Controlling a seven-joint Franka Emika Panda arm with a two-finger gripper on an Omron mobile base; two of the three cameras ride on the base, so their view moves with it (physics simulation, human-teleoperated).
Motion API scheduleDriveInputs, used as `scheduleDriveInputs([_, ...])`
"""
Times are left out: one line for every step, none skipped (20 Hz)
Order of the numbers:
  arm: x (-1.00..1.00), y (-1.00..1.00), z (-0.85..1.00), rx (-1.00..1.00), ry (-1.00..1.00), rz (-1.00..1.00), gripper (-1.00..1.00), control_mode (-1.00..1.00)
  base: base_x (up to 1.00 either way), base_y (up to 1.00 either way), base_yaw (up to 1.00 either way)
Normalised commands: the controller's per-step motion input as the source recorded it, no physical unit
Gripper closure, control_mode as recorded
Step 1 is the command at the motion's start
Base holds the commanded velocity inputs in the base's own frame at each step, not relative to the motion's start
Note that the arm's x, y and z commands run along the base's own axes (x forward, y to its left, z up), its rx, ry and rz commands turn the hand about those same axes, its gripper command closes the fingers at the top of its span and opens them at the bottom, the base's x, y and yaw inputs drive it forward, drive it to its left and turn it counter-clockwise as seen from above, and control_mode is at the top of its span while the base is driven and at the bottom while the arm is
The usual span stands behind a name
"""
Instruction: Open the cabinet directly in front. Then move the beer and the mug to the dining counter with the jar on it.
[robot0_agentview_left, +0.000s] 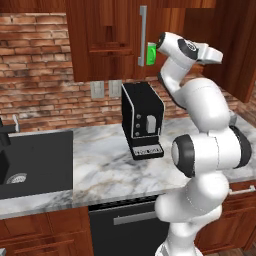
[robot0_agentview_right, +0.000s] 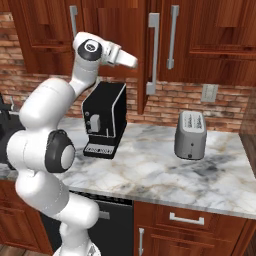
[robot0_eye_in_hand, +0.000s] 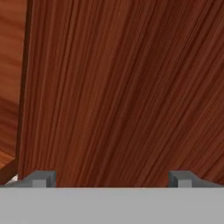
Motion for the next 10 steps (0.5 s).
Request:
scheduleDriveInputs([-0.21,0.0,0.0,0.0,0.0,0.09,-1.0,-1.0,0.0,0.0,0.0])
scheduleDriveInputs([-0.34,0.0,0.0,0.0,0.0,0.11,-1.0,-1.0,0.0,0.0,0.0])
scheduleDriveInputs([-0.84,0.27,-0.11,-0.08,-0.08,0.23,-1.0,-1.0,0.0,0.0,0.0])
scheduleDriveInputs([-0.97,0.38,-0.06,-0.06,-0.14,0.28,-1.0,-1.0,0.0,0.0,0.0])
scheduleDriveInputs([-1.0,0.62,-0.09,-0.06,-0.14,0.33,-1.0,-1.0,0.0,0.0,0.0])
scheduleDriveInputs([-1.0,0.77,-0.07,-0.06,-0.13,0.36,-1.0,-1.0,0.0,0.0,0.0])
scheduleDriveInputs([-0.93,0.96,-0.04,-0.06,-0.12,0.39,-1.0,-1.0,0.0,0.0,0.0])
scheduleDriveInputs([-0.84,1.0,0.0,-0.06,-0.11,0.42,-1.0,-1.0,0.0,0.0,0.0])
scheduleDriveInputs([-0.79,1.0,0.0,-0.06,-0.09,0.43,-1.0,-1.0,0.0,0.0,0.0])
scheduleDriveInputs([-0.75,1.0,0.0,-0.07,-0.09,0.45,-1.0,-1.0,0.0,0.0,0.0])
